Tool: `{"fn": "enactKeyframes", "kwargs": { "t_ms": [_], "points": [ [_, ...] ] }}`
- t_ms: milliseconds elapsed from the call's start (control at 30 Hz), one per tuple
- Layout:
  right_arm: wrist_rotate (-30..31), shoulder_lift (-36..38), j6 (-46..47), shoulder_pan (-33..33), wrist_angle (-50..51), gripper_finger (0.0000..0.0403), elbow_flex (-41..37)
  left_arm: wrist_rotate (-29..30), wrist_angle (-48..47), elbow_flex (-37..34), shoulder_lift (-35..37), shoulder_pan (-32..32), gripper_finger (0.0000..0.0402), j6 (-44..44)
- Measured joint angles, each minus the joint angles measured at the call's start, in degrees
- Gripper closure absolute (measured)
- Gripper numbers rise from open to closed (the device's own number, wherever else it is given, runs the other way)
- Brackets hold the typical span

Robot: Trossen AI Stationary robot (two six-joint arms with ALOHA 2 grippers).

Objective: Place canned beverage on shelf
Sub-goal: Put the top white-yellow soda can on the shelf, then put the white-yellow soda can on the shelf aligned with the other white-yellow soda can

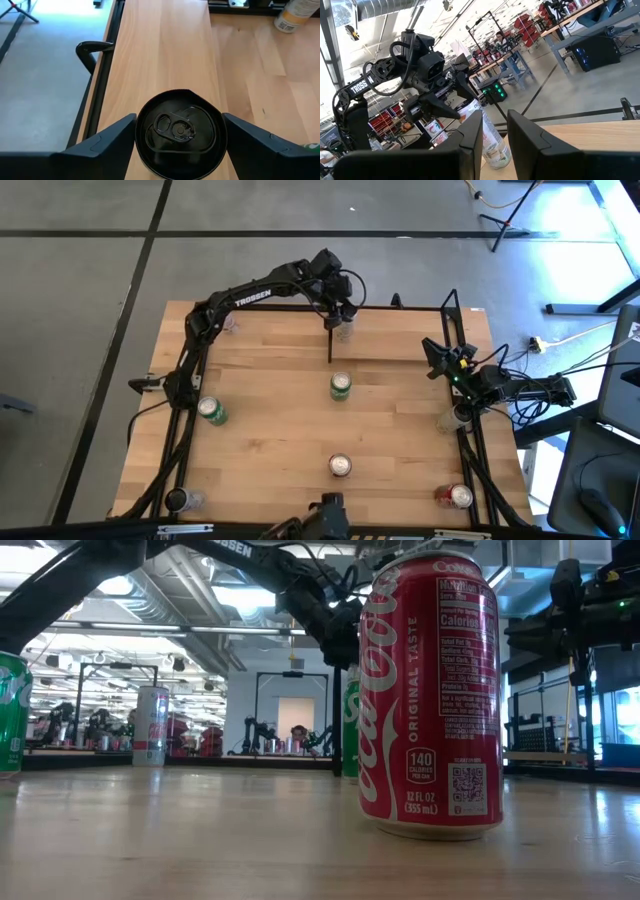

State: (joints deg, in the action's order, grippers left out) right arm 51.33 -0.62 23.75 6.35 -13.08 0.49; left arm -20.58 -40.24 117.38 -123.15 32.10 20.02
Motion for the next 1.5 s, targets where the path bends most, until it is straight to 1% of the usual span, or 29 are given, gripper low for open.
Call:
{"fn": "enactKeyframes", "kwargs": {
  "t_ms": [167,333,467,600,633,733,800,900,1033,1167,1300,1400,1500],
  "points": [
    [0.0,0.0,0.0,0.0,0.0,0.0327,0.0,0.5,-0.3,0.3,0.3,-0.2,0.0124,0.0],
    [-0.6,0.0,0.0,0.0,0.0,0.0327,0.0,1.9,-0.6,2.9,1.3,-0.2,0.0128,0.0],
    [-4.2,0.0,-0.5,0.0,-0.4,0.0327,0.1,2.1,-5.9,8.7,1.5,-0.4,0.0128,-0.4],
    [-8.4,-1.0,-8.0,0.0,2.5,0.0327,3.0,2.1,-13.5,17.2,1.6,-1.5,0.0128,-2.2],
    [-8.9,-1.5,-9.7,0.0,2.7,0.0327,4.8,2.0,-14.7,17.8,2.0,-2.0,0.0128,-2.9],
    [-8.7,-4.1,-12.7,0.0,5.1,0.0327,10.8,1.6,-15.4,14.2,6.0,-3.5,0.0128,-4.3],
    [-9.3,-7.2,-13.7,0.0,9.6,0.0327,15.1,1.8,-15.6,12.3,8.2,-4.5,0.0128,-4.5],
    [-12.2,-13.2,-13.5,0.0,17.6,0.0327,23.4,1.8,-17.1,9.3,10.8,-5.5,0.0128,-4.5],
    [-18.2,-23.4,-9.6,0.0,32.7,0.0327,36.2,1.6,-17.5,3.0,14.8,-5.6,0.0128,-5.0],
    [-23.6,-33.6,-4.7,0.0,47.7,0.0327,49.9,1.8,-15.1,-6.3,21.1,-5.9,0.0128,-5.6],
    [-29.7,-43.8,0.3,0.0,63.2,0.0327,62.9,2.0,-9.6,-17.2,29.1,-6.0,0.0128,-6.3],
    [-34.1,-50.4,4.1,0.0,75.0,0.0327,70.8,2.4,-6.6,-24.7,36.1,-5.9,0.0128,-7.2],
    [-38.4,-56.9,9.3,0.0,84.5,0.0327,76.6,2.5,-4.7,-31.5,42.7,-5.9,0.0128,-8.9]
  ]
}}
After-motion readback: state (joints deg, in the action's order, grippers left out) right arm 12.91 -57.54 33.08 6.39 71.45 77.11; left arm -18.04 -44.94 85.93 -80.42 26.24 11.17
